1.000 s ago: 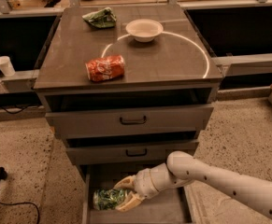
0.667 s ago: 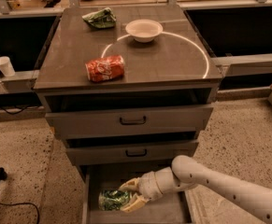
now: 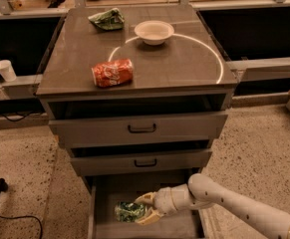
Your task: Place green can into bottom drawer
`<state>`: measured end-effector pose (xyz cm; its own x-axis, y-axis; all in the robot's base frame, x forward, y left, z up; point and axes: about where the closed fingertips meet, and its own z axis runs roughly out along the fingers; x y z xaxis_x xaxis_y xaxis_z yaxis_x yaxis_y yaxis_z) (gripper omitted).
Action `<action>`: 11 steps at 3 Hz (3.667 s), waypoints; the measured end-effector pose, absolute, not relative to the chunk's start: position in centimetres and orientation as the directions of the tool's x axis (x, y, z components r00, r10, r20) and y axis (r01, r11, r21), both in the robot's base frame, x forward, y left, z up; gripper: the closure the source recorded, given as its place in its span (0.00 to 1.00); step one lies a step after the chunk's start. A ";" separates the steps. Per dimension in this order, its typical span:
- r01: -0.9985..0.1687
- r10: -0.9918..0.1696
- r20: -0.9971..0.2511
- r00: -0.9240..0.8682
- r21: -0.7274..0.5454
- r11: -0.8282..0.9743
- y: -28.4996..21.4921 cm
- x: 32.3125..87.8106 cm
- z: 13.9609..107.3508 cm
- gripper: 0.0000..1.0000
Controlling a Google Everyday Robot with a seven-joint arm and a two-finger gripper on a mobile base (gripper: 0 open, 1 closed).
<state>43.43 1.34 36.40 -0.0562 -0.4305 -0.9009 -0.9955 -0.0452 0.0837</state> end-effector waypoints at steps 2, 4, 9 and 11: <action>-0.996 -0.494 -0.865 -0.086 0.080 0.033 0.0 45.8 30.1 1.00; -0.992 -0.566 -0.821 -0.077 0.007 0.126 -0.3 47.3 21.5 1.00; -0.981 -0.600 -0.786 -0.149 0.040 0.192 1.9 48.0 15.1 0.35; -0.981 -0.600 -0.786 -0.149 0.040 0.192 1.9 48.0 15.1 0.00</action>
Offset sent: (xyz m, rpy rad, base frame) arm 0.0434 -0.0299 -0.1132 -0.1341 -0.0205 -0.1335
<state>47.99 1.95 15.11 -0.1494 -0.5997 -0.7862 -0.9806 0.1918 0.0400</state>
